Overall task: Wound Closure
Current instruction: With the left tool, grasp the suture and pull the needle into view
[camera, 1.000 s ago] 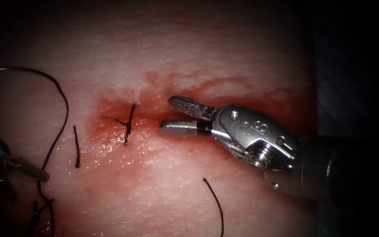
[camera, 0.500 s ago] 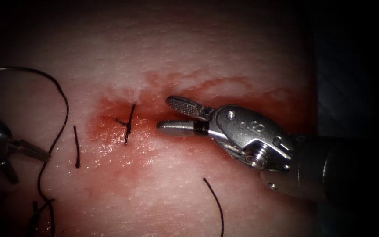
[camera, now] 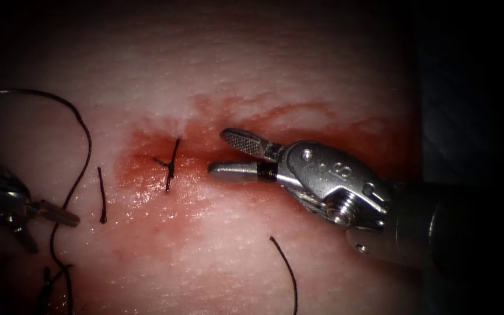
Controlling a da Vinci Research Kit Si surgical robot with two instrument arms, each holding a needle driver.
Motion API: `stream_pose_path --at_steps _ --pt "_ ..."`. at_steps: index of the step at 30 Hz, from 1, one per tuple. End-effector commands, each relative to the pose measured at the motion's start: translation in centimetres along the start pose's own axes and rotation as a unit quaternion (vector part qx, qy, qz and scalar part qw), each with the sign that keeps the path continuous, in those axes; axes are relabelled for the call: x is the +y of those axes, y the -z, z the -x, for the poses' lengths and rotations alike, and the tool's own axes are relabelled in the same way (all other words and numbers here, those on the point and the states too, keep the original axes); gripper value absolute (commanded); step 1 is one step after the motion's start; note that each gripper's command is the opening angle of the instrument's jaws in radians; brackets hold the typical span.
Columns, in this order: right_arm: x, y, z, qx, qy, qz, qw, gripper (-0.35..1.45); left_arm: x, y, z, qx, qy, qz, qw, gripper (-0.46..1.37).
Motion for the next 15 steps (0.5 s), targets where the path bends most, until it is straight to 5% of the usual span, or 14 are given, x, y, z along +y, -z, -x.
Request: stream_pose_path --at_steps 1,10,12,15 --pt "0.00 0.00 0.00 0.000 0.000 -0.001 1.000 0.51 0.01 -0.04 0.00 0.001 0.001 0.007 1.0000 0.41" --pt "-0.01 0.01 0.00 0.000 0.000 -0.001 1.000 0.52 0.10 -0.29 0.01 0.003 0.000 0.025 0.9997 0.13" --pt "-0.01 0.01 0.00 0.000 0.000 -0.001 1.000 0.52 0.11 -0.31 0.02 0.004 0.009 0.030 0.9995 -0.17" --pt "-0.02 0.01 0.00 0.000 0.000 -0.001 1.000 0.52 0.13 -0.32 0.03 0.006 0.023 0.037 0.9990 -0.35"
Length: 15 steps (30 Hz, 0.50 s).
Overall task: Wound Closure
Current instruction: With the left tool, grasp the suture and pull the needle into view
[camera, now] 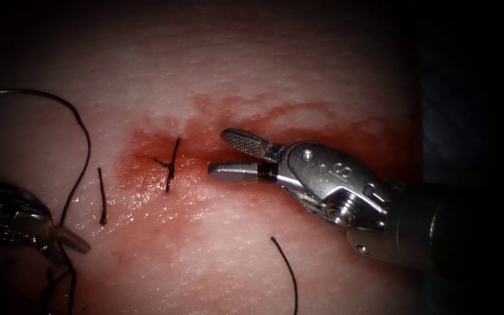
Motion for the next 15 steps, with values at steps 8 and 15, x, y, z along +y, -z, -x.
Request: stream_pose_path --at_steps 8,15 --pt "-0.02 0.03 0.00 0.000 0.000 -0.001 1.000 0.49 -0.06 0.08 -0.03 0.003 0.030 0.005 0.9995 -0.35" --pt "0.01 0.08 -0.02 0.001 -0.001 0.002 1.000 0.45 -0.45 0.44 -0.39 0.012 0.038 -0.055 0.9977 -0.35"
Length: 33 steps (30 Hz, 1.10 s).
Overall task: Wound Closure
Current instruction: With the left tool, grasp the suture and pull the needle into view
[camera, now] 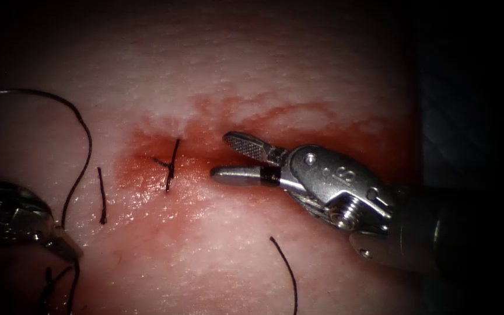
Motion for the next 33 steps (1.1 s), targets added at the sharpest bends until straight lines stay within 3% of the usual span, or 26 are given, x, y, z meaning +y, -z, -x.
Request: stream_pose_path --at_steps 1,6,10,17,24,33 --pt "0.01 0.01 -0.01 0.001 -0.001 0.003 1.000 0.45 -0.04 0.02 -0.05 0.004 -0.004 -0.005 1.0000 -0.35" --pt "0.04 0.11 -0.05 0.002 -0.002 0.011 1.000 0.43 -0.32 0.08 -0.46 0.020 -0.020 -0.025 0.9993 -0.35" --pt "0.07 0.20 -0.08 0.002 -0.003 0.021 1.000 0.44 -0.47 -0.02 -0.84 0.028 -0.031 -0.034 0.9985 -0.35" --pt "0.10 0.24 -0.08 0.001 -0.003 0.025 1.000 0.43 -0.61 -0.19 -1.09 0.023 -0.034 -0.042 0.9983 -0.35" --pt "0.11 0.26 -0.08 0.001 -0.003 0.025 1.000 0.41 -0.76 -0.43 -1.47 0.018 -0.049 -0.054 0.9971 -0.35" --pt "0.19 0.37 -0.08 -0.003 -0.002 0.040 0.999 0.41 -1.05 -0.90 -2.17 0.032 -0.074 -0.064 0.9947 -0.35"
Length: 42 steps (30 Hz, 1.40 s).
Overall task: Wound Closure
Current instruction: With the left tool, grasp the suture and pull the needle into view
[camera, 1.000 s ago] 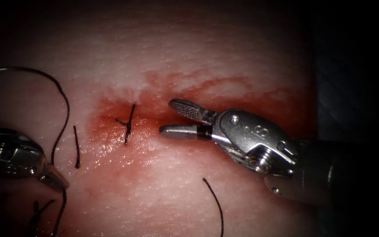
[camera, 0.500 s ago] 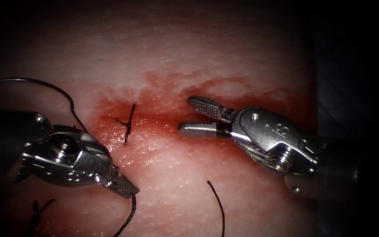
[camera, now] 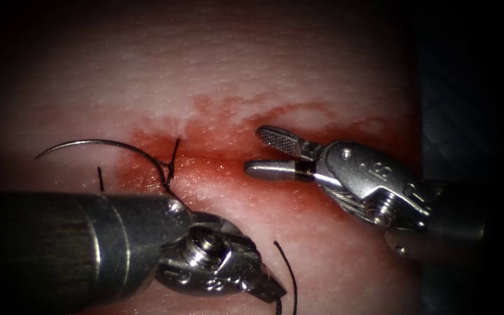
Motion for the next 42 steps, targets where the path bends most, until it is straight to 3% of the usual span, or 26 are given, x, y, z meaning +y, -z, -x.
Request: stream_pose_path --at_steps 1,6,15,24,25,26,27,28,29,31,33,38,42 --pt "0.01 0.01 0.00 -0.001 0.000 0.004 1.000 0.41 -0.02 -0.05 -0.04 0.002 -0.001 0.002 1.0000 -0.35" --pt "0.08 0.12 0.01 -0.004 0.001 0.017 1.000 0.43 -0.06 -0.25 -0.13 0.007 -0.002 0.010 0.9999 -0.35" --pt "0.09 0.16 0.01 -0.004 0.002 0.019 1.000 0.43 0.20 -0.65 -0.13 0.032 -0.009 0.047 0.9983 -0.35" --pt "0.09 0.16 0.02 -0.004 0.002 0.019 1.000 0.43 0.21 -1.04 -0.39 0.049 -0.012 0.072 0.9961 -0.35" --pt "0.09 0.16 0.02 -0.004 0.002 0.019 1.000 0.43 0.20 -1.05 -0.39 0.049 -0.011 0.073 0.9961 -0.30" --pt "0.09 0.16 0.02 -0.004 0.002 0.019 1.000 0.43 0.20 -1.05 -0.39 0.053 -0.004 0.071 0.9960 -0.01" --pt "0.09 0.16 0.02 -0.004 0.002 0.019 1.000 0.43 0.18 -1.04 -0.38 0.051 0.009 0.056 0.9971 0.39" --pt "0.09 0.16 0.02 -0.004 0.002 0.019 1.000 0.43 0.17 -1.03 -0.38 0.049 0.014 0.042 0.9978 0.63" --pt "0.09 0.16 0.02 -0.004 0.002 0.019 1.000 0.43 0.17 -1.02 -0.38 0.048 0.020 0.030 0.9982 0.71" --pt "0.09 0.15 0.02 -0.004 0.002 0.020 1.000 0.43 0.15 -0.99 -0.38 0.052 0.031 0.005 0.9982 0.75" --pt "0.09 0.15 0.02 -0.004 0.002 0.020 1.000 0.44 0.12 -0.90 -0.39 0.067 0.045 -0.034 0.9962 0.96" --pt "0.09 0.15 0.02 -0.004 0.002 0.020 1.000 0.44 0.09 -0.70 -0.37 0.084 0.056 -0.045 0.9939 1.06" --pt "0.09 0.14 0.03 -0.004 0.002 0.020 1.000 0.45 0.09 -0.39 -0.30 0.083 0.087 -0.053 0.9914 1.08"
